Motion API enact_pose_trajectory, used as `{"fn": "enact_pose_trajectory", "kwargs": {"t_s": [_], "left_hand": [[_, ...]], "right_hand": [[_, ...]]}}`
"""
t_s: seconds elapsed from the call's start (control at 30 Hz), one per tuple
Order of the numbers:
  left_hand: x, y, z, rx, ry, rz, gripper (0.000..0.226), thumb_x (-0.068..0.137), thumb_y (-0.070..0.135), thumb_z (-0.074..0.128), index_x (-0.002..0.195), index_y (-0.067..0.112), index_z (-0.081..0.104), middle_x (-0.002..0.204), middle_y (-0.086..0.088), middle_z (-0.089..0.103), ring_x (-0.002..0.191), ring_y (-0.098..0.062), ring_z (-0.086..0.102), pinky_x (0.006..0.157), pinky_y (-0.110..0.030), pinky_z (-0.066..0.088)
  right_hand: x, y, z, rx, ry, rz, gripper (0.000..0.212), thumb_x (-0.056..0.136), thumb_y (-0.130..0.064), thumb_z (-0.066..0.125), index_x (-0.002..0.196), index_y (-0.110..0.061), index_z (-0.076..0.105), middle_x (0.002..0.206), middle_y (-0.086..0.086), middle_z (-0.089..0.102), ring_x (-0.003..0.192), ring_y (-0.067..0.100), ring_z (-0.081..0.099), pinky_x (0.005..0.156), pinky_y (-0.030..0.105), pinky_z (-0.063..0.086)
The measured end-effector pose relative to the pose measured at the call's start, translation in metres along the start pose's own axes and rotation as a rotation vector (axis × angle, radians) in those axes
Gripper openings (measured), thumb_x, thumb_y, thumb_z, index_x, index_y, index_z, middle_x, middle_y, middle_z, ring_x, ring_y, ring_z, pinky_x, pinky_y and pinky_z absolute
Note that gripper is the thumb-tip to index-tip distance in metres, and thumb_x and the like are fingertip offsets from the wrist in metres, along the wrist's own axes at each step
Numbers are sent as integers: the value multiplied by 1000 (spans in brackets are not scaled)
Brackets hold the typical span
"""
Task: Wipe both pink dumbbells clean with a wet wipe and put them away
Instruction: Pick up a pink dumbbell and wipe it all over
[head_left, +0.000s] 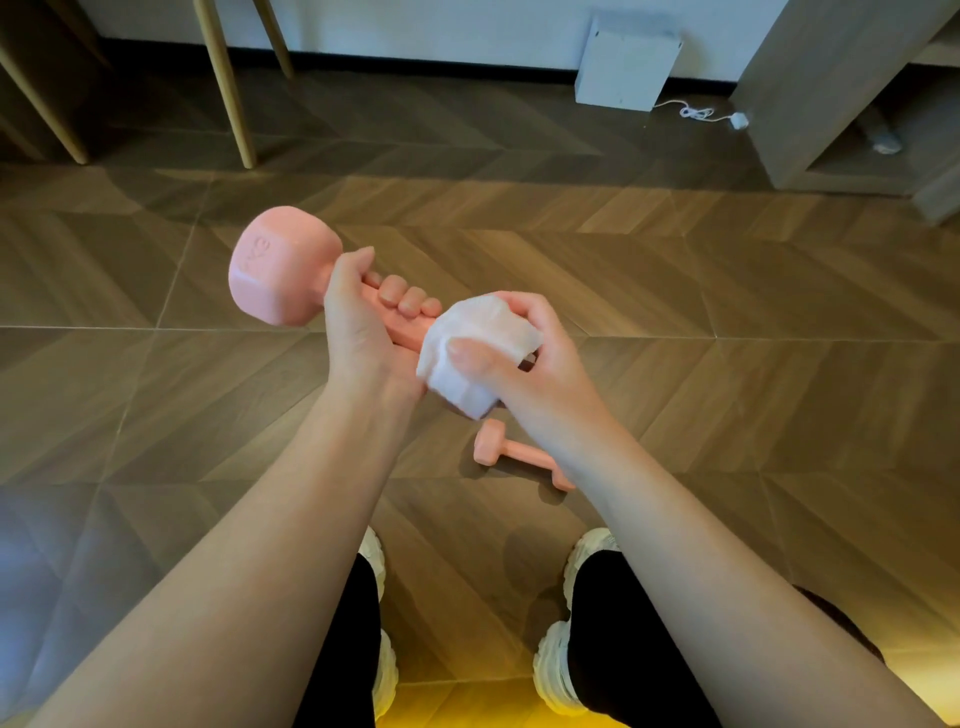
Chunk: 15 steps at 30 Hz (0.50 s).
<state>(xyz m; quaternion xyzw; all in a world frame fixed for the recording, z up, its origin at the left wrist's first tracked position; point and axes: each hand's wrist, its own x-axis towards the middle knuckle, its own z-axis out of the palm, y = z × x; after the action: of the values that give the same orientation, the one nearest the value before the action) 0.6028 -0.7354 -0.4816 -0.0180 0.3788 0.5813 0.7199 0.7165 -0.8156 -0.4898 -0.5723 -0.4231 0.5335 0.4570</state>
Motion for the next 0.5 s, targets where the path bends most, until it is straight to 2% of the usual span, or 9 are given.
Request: {"fn": "enact_pose_trajectory", "kwargs": {"t_s": [0.03, 0.1, 0.13, 0.2, 0.27, 0.33, 0.37, 0.4, 0.5], "left_hand": [[0, -1, 1, 1, 0, -4, 36, 93, 21, 54, 65, 19, 32, 50, 6, 25, 40, -10, 25, 44, -21, 30], [0, -1, 2, -15, 3, -2, 35, 92, 20, 54, 64, 19, 32, 50, 6, 25, 40, -10, 25, 44, -22, 30], [0, 0, 2, -23, 4, 3, 35, 92, 19, 53, 64, 19, 32, 50, 6, 25, 40, -10, 25, 43, -22, 29], [1, 2, 1, -38, 7, 9, 34, 92, 19, 52, 64, 19, 32, 50, 7, 25, 39, -10, 25, 43, -21, 29], [0, 4, 0, -29, 4, 10, 35, 93, 19, 51, 65, 20, 31, 49, 7, 24, 39, -10, 24, 43, -22, 28], [-1, 4, 0, 5, -6, 9, 36, 94, 19, 49, 64, 19, 29, 49, 7, 23, 39, -10, 22, 43, -22, 28], [-2, 3, 0, 20, -9, 9, 37, 94, 19, 48, 63, 19, 28, 49, 6, 22, 40, -11, 22, 43, -22, 27], [-2, 4, 1, 28, -15, 10, 38, 94, 19, 48, 62, 19, 28, 49, 6, 22, 40, -11, 21, 43, -22, 26], [-2, 4, 2, 13, -56, 6, 38, 93, 19, 47, 60, 19, 28, 50, 6, 21, 41, -11, 20, 43, -23, 24]], "right_hand": [[0, -1, -1, -12, 18, 0, 50, 77, -38, 74, 121, -26, 54, 115, -2, 65, 86, 16, 67, 70, 40, 60], [1, -2, -10, -55, -23, 0, 48, 80, -44, 69, 124, -31, 55, 118, -4, 64, 97, 20, 67, 76, 65, 54], [1, -3, -14, -69, -76, 1, 50, 80, -45, 69, 126, -35, 54, 121, -5, 62, 100, 23, 66, 75, 71, 50], [0, -2, -18, -101, -150, -10, 55, 76, -43, 72, 127, -41, 53, 125, -6, 59, 105, 26, 64, 77, 75, 47], [0, -2, -13, -99, -113, -6, 59, 70, -38, 77, 124, -40, 54, 122, -6, 60, 102, 23, 65, 80, 68, 52], [1, 1, -5, -41, -63, 3, 57, 69, -36, 79, 120, -34, 55, 119, -4, 63, 83, 10, 68, 73, 46, 58], [1, 1, -2, -16, -56, 23, 55, 70, -38, 79, 119, -33, 54, 118, -3, 65, 71, 6, 66, 67, 40, 56], [2, 0, -2, -2, -61, 56, 53, 71, -41, 78, 118, -34, 54, 117, -2, 66, 67, 7, 65, 65, 39, 54], [4, -2, -10, 122, -167, 194, 51, 77, -43, 71, 124, -34, 52, 117, 1, 67, 86, 17, 69, 75, 43, 58]]}}
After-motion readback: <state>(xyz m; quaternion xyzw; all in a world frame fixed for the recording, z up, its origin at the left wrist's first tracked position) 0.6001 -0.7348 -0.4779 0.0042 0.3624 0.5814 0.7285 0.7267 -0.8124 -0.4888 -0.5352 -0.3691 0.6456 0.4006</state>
